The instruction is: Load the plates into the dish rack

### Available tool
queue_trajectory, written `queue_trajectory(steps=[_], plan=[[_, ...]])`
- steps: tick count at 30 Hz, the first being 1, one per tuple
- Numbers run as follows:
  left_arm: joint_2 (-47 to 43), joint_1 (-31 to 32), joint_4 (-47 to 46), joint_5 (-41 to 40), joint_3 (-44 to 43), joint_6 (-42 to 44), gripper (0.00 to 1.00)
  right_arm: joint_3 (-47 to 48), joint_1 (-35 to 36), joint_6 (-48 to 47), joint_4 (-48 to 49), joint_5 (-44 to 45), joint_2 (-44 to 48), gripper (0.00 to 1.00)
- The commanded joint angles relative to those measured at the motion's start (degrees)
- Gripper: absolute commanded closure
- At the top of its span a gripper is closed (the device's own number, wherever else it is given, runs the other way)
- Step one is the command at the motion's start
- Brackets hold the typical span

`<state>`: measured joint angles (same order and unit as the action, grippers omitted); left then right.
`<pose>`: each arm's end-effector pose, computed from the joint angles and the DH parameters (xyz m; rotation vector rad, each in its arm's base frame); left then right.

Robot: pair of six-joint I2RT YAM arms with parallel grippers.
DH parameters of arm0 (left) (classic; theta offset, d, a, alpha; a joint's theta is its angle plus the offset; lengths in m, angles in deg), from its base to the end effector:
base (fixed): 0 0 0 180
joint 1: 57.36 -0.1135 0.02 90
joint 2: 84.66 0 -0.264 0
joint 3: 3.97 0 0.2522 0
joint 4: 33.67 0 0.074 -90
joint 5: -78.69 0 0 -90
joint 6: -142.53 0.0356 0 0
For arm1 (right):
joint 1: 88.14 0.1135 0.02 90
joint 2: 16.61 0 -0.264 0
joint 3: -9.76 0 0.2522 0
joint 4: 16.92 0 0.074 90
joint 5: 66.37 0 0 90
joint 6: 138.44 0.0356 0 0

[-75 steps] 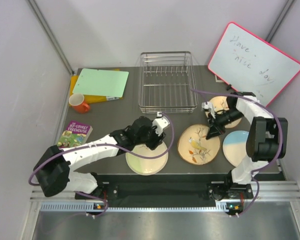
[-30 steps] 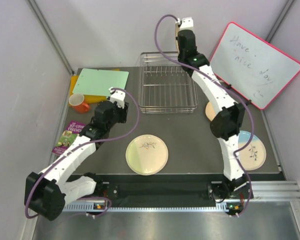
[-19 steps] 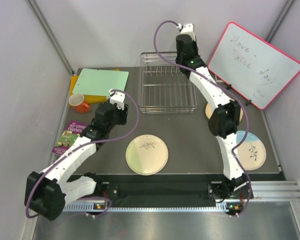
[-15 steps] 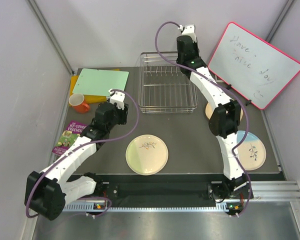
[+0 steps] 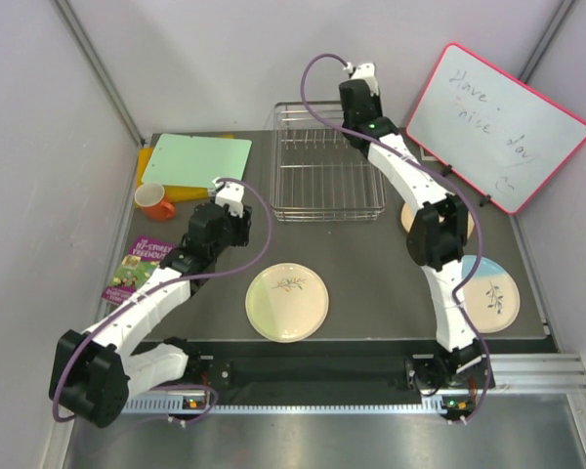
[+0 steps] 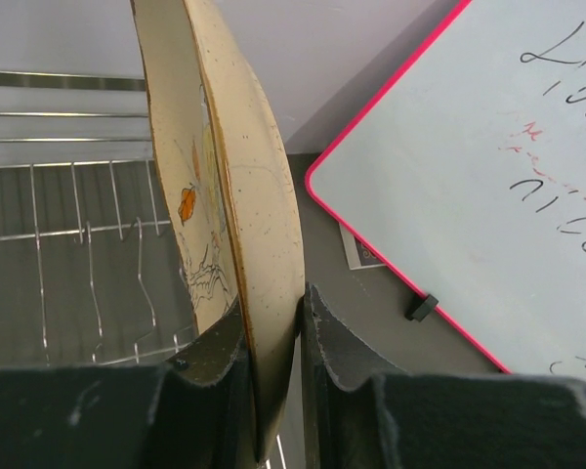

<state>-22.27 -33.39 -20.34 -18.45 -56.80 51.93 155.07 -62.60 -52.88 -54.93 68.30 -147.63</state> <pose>0.2276 -0.0963 0.2630 0.3189 1.9444 -0.1578 0.4877 0.2053 0.3350 0.0008 1.8938 -0.5201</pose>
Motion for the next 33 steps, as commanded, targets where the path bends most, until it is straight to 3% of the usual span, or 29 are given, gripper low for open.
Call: queue_trajectory(steps=[1, 25, 27, 28, 30, 31, 33], plan=[[-0.5, -0.4, -3.5, -0.2, 0.6, -1.0, 0.48, 2.3, 0.8, 2.2, 6.1, 0.3, 1.9, 1.00], [0.2, -0.4, -3.4, -0.2, 0.7, -0.8, 0.48, 3.0, 2.7, 4.9, 6.3, 1.7, -4.8, 1.00], [0.3, -0.4, -3.5, -0.2, 0.8, -0.8, 0.47, 1.8, 2.7, 5.0, 6.6, 2.2, -3.6, 0.89], [0.4, -0.4, -3.4, -0.2, 0.8, -0.8, 0.46, 1.3, 2.7, 2.7, 6.7, 2.4, -3.3, 0.76], [0.3, -0.4, -2.8, -0.8, 0.7, -1.0, 0.41, -0.3, 2.5, 1.6, 6.8, 2.1, -1.7, 0.64], [0.3, -0.4, -2.2, -1.1, 0.4, -0.8, 0.38, -0.9, 2.3, 0.7, 6.8, 2.0, -1.0, 0.52], [-0.2, -0.4, 0.2, -2.4, -1.6, 0.1, 0.36, -3.1, 1.9, -0.5, 6.6, 1.3, 1.8, 0.47]])
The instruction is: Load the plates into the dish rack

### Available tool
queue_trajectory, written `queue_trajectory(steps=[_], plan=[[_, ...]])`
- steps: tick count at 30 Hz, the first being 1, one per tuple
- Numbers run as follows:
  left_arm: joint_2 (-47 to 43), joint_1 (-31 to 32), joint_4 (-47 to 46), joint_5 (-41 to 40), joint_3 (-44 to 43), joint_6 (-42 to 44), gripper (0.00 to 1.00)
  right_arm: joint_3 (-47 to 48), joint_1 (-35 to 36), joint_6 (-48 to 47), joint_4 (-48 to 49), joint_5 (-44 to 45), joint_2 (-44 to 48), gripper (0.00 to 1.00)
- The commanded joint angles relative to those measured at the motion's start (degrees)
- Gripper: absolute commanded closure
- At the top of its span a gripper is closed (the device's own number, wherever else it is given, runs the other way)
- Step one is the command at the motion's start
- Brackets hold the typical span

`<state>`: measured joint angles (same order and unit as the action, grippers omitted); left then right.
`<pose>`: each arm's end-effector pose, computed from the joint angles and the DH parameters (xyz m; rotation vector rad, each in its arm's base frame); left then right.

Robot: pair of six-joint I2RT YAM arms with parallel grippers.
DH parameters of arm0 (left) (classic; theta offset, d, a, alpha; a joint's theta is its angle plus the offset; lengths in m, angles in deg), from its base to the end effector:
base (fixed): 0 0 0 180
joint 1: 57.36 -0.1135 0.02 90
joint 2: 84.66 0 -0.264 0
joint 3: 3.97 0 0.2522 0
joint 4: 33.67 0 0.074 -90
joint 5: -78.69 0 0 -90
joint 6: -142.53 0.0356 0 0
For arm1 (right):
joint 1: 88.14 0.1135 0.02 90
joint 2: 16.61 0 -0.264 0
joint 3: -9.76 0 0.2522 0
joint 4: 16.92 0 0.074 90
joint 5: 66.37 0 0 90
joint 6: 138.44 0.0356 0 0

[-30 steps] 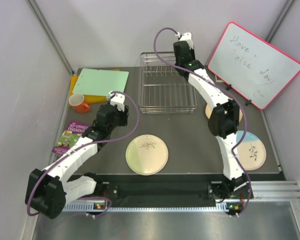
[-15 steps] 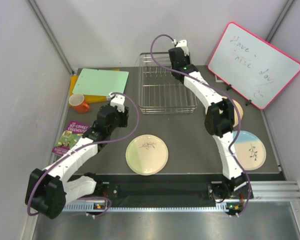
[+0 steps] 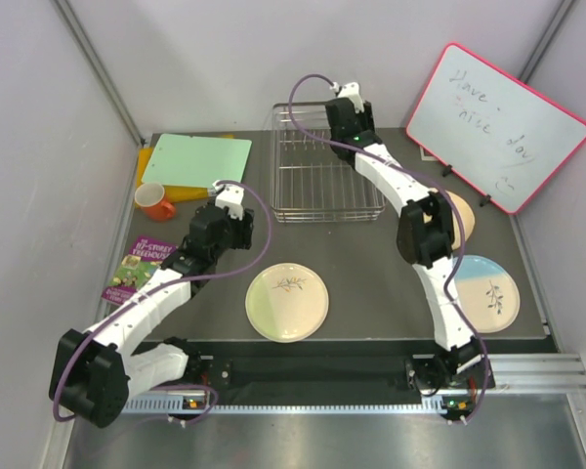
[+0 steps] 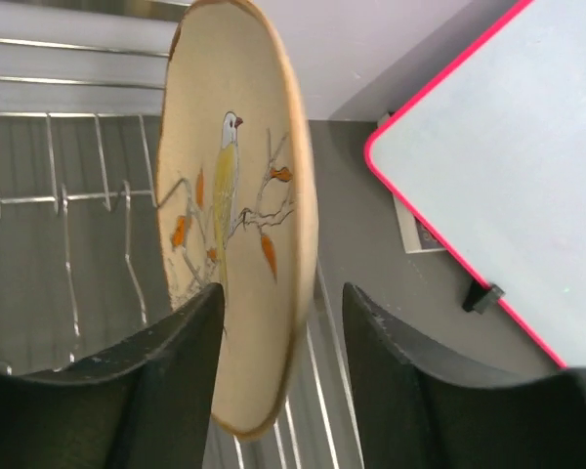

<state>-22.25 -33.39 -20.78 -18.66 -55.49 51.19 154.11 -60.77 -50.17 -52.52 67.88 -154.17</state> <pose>0.2261 -0.0955 0.2558 0.3078 1.9617 -0.1591 0.5020 0.2319 0.2735 -0.0353 1.9561 -0.5045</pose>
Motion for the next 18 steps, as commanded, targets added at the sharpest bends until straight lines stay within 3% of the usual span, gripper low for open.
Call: queue_trajectory(steps=[1, 3, 7, 8, 10, 11, 12, 13, 15, 16, 17, 18], plan=[[-0.4, -0.4, 5.5, -2.8, -3.9, 0.8, 0.34, -2.9, -0.4, -4.6, 4.2, 1.1, 9.5, 0.43], [-1.6, -1.0, 9.5, -2.8, -6.4, 0.8, 0.33, -5.9, -1.1, -6.1, 4.6, -0.5, 13.7, 0.38], [-6.7, -2.6, 18.9, 7.1, -7.4, 12.2, 0.31, -12.2, -1.8, -9.2, 3.4, -3.4, 22.0, 0.20], [-9.1, -3.0, 22.5, 11.0, -7.2, 15.7, 0.32, -14.9, -1.8, -8.8, -0.5, -6.4, 26.2, 0.17], [-11.5, -3.2, 27.3, 18.0, -7.4, 28.2, 0.37, -18.3, -1.8, -7.8, -5.3, -22.7, 30.9, 0.16], [-13.1, -3.2, 32.7, 18.9, -7.4, 31.9, 0.41, -22.7, -1.8, -7.2, -9.6, -29.2, 35.7, 0.16], [-13.7, -3.2, 34.9, 19.2, -7.2, 34.9, 0.48, -25.4, -1.9, -7.0, -11.4, -44.7, 38.1, 0.16], [-14.2, -3.2, 37.8, 20.0, -7.0, 40.6, 0.57, -28.1, -1.8, -7.1, -12.8, -52.5, 40.3, 0.12], [-15.2, -3.3, 44.7, 21.1, -6.5, 45.8, 0.62, -37.6, -1.8, -5.2, -13.8, -67.0, 46.0, 0.05], [-15.6, -3.3, 46.6, 23.2, -5.6, 51.9, 0.67, -40.6, -1.7, -1.9, -13.7, -70.0, 47.3, 0.03], [-16.2, -3.3, 48.6, 24.5, -4.9, 55.6, 0.76, -46.2, -1.7, 0.0, -13.1, -72.6, 48.8, 0.03], [-16.6, -3.3, 50.4, 25.4, -3.9, 59.0, 1.00, -49.0, -1.7, 1.5, -12.0, -77.3, 49.6, 0.04]])
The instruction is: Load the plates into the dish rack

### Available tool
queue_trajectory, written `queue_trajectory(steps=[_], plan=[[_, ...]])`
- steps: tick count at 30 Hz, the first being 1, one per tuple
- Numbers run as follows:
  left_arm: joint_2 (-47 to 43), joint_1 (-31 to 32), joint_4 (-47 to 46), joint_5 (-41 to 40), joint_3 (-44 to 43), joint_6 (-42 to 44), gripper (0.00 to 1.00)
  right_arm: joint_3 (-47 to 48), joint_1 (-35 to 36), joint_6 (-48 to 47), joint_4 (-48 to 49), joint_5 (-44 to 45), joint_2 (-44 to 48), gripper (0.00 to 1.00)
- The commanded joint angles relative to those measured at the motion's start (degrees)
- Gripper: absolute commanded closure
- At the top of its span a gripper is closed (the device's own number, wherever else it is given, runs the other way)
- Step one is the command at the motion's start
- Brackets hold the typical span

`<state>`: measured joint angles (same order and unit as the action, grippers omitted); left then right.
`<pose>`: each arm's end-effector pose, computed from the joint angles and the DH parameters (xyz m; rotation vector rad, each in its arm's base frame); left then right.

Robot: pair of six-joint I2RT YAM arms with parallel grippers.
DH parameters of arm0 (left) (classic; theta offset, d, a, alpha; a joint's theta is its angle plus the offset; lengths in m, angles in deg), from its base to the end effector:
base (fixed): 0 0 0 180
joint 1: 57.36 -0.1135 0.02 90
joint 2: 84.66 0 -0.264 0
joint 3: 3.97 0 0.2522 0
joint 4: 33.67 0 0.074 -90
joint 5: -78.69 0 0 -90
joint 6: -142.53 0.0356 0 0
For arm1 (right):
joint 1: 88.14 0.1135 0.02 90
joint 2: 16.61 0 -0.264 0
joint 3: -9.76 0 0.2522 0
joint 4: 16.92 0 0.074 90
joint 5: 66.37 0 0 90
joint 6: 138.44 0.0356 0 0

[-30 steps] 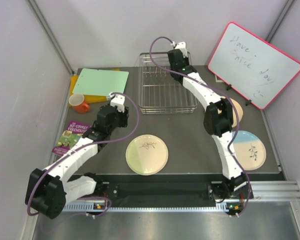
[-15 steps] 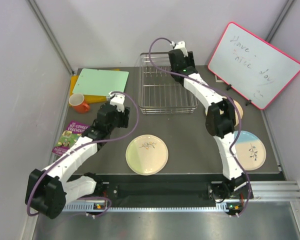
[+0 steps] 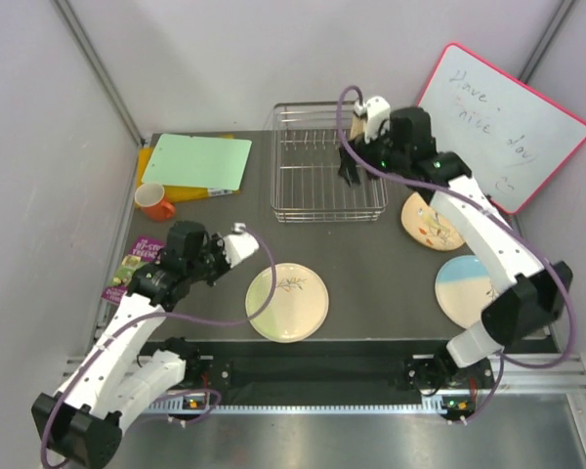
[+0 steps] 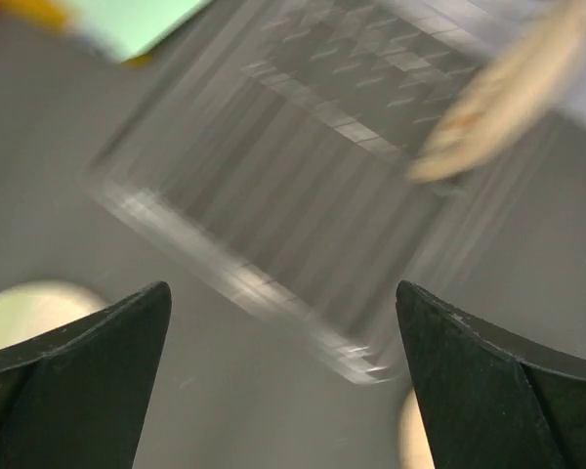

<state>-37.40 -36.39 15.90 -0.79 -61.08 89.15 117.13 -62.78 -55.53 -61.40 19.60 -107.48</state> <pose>0.1594 -0.0680 0.2809 1.1683 1.9239 -0.0614 0.3265 0.1575 0.3977 -0.6199 1.9737 0.2692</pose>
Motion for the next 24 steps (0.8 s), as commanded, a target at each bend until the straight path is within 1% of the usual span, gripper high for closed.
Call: queue_trajectory(steps=[1, 2, 3, 4, 6, 8, 9, 10, 12, 13, 14, 15, 17, 20, 22, 24], plan=[[-2.0, -0.3, 12.8, 7.8, 4.4, 23.9, 1.00, -14.9, 0.4, 10.5, -1.6, -30.8, 3.7, 0.04], [-2.5, -0.4, 11.4, 8.2, 5.8, 25.2, 1.00, -19.9, 0.6, 11.8, 1.1, -32.3, 5.1, 0.04], [-2.6, -0.3, 10.9, 8.5, 7.0, 27.2, 1.00, -21.8, 0.6, 12.8, 1.6, -35.3, 5.3, 0.04], [-1.6, -0.4, 10.8, 8.7, 8.8, 30.8, 1.00, -24.8, 0.9, 14.6, 2.1, -36.8, 5.4, 0.05], [0.4, -0.3, 10.3, 9.3, 9.6, 32.9, 1.00, -28.0, 1.0, 17.4, 4.3, -40.2, 5.2, 0.05], [5.4, -0.3, 12.0, 10.1, 9.1, 35.8, 1.00, -33.1, 0.9, 21.1, 7.5, -41.7, 4.4, 0.07], [7.2, -0.4, 12.7, 11.3, 8.6, 36.2, 1.00, -34.8, 1.0, 23.0, 8.9, -44.0, 4.0, 0.09], [11.0, -0.4, 14.2, 11.8, 7.3, 37.5, 1.00, -37.6, 1.2, 23.8, 10.1, -44.6, 3.4, 0.11], [15.0, -0.4, 16.6, 14.0, 6.0, 40.4, 1.00, -40.0, 1.5, 25.5, 14.1, -43.0, 2.5, 0.11], [18.9, -0.8, 17.8, 15.0, 4.5, 42.9, 1.00, -42.4, 1.7, 26.2, 15.8, -42.0, 2.5, 0.11], [20.7, -0.8, 20.8, 16.0, 3.5, 43.8, 1.00, -43.6, 1.7, 27.2, 19.3, -41.1, 2.3, 0.11], [22.5, -1.1, 22.7, 18.2, 2.5, 46.5, 1.00, -44.7, 1.8, 29.3, 21.1, -40.4, 2.1, 0.11], [27.1, -1.8, 28.1, 19.8, 0.1, 49.8, 1.00, -47.5, 1.9, 31.2, 25.2, -40.4, 1.0, 0.11], [29.8, -1.9, 29.5, 21.9, -0.1, 51.6, 1.00, -50.1, 2.5, 33.5, 29.7, -39.5, 0.6, 0.11], [30.0, -1.8, 28.5, 23.5, 1.2, 53.1, 1.00, -50.8, 3.3, 33.8, 30.3, -38.9, -0.2, 0.11], [30.2, -1.8, 27.2, 25.2, 2.3, 55.2, 1.00, -51.7, 3.8, 34.9, 33.1, -37.9, -0.8, 0.12]])
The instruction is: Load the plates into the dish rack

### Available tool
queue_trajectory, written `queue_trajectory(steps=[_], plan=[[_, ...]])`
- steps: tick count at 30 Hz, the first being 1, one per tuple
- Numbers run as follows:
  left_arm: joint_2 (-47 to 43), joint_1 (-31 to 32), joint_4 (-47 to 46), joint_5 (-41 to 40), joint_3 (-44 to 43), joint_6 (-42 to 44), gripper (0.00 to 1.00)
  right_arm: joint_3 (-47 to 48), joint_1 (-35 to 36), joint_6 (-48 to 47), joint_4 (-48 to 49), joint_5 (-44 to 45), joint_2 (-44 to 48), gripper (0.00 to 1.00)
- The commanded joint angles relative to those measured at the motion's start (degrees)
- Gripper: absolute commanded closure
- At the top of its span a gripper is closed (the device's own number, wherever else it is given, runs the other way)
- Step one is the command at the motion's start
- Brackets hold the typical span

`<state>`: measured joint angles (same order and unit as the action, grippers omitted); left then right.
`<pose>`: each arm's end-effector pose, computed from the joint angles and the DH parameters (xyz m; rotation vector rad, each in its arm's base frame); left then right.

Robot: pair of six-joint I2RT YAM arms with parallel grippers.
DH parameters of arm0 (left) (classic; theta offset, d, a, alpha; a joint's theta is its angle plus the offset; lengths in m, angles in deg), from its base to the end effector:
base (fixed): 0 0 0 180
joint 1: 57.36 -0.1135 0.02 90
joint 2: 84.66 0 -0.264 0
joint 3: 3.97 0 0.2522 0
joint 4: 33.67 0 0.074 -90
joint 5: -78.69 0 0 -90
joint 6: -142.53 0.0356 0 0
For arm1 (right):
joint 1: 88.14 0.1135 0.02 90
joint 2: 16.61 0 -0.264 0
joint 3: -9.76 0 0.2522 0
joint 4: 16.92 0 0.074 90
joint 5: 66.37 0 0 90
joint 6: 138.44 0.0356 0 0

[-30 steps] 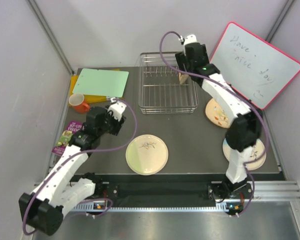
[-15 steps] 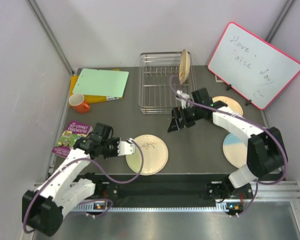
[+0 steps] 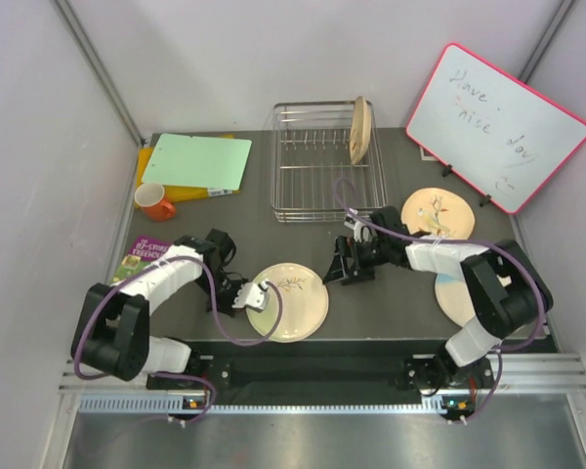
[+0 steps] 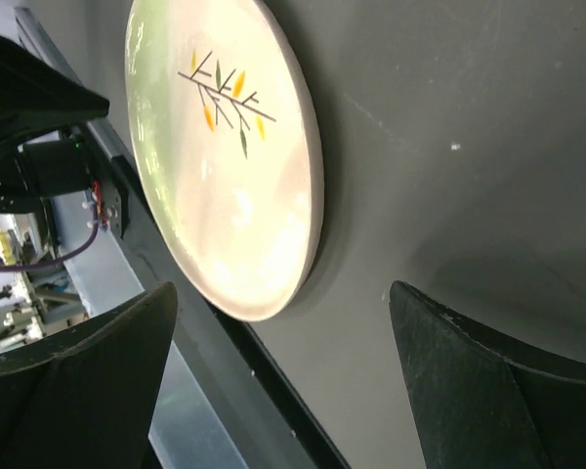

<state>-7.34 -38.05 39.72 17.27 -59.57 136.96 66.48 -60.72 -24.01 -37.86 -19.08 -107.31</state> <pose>0.1708 -0.0779 0.1729 2.2358 1.7965 -0.6846 0.2462 0.1549 0.1546 -0.3926 2.6148 1.2854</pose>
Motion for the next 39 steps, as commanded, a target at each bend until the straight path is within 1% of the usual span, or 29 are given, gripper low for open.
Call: queue_trajectory(steps=[1, 5, 8, 9, 13, 17, 20, 25, 26, 27, 30, 35, 38, 39], plan=[[0.6, 0.0, 2.9, 8.7, 1.0, 7.9, 1.00, -2.6, 1.9, 4.1, 12.1, 1.1, -1.4, 0.12], [3.6, 2.2, -1.8, 9.3, 0.8, 5.7, 1.00, -6.9, 2.3, 7.8, 18.2, 1.3, -1.5, 0.11], [7.3, 3.2, -3.1, 9.7, -1.4, 5.1, 1.00, -7.0, 3.2, 7.6, 16.8, 1.0, -2.7, 0.11], [9.1, 3.7, -2.9, 9.9, -2.5, 4.9, 1.00, -7.0, 3.6, 7.9, 16.7, 0.9, -3.3, 0.11], [11.4, 5.1, -5.3, 10.5, -3.5, 3.0, 1.00, -8.2, 4.8, 11.3, 22.2, -0.6, -8.3, 0.11], [11.9, 6.6, -10.5, 11.4, -3.7, -1.7, 1.00, -5.5, 7.3, 11.9, 23.1, -4.7, -12.8, 0.12], [12.3, 7.0, -12.3, 11.5, -3.9, -3.8, 1.00, -3.9, 8.7, 12.0, 23.5, -5.6, -14.5, 0.14], [13.3, 7.1, -15.0, 12.0, -4.8, -7.6, 1.00, -2.2, 9.8, 11.8, 23.4, -7.6, -15.6, 0.22], [13.4, 7.1, -15.3, 12.1, -4.7, -8.0, 1.00, -1.9, 9.8, 11.3, 23.1, -7.8, -15.8, 0.24], [13.6, 7.1, -16.5, 11.9, -4.8, -9.0, 1.00, -1.3, 10.0, 10.8, 22.7, -8.1, -15.9, 0.31], [13.8, 7.1, -18.0, 11.9, -4.7, -10.9, 1.00, -0.2, 10.8, 8.5, 20.7, -8.6, -15.9, 0.36], [13.3, 7.7, -20.2, 11.9, -4.3, -12.7, 1.00, -0.3, 11.9, 7.4, 20.1, -7.6, -13.7, 0.36], [12.6, 8.5, -22.2, 11.9, -3.8, -14.4, 1.00, 0.4, 13.2, 7.5, 21.3, -7.3, -12.8, 0.38], [12.2, 9.2, -22.5, 11.4, -3.7, -14.7, 1.00, 1.2, 14.1, 7.6, 21.4, -7.2, -12.8, 0.41]])
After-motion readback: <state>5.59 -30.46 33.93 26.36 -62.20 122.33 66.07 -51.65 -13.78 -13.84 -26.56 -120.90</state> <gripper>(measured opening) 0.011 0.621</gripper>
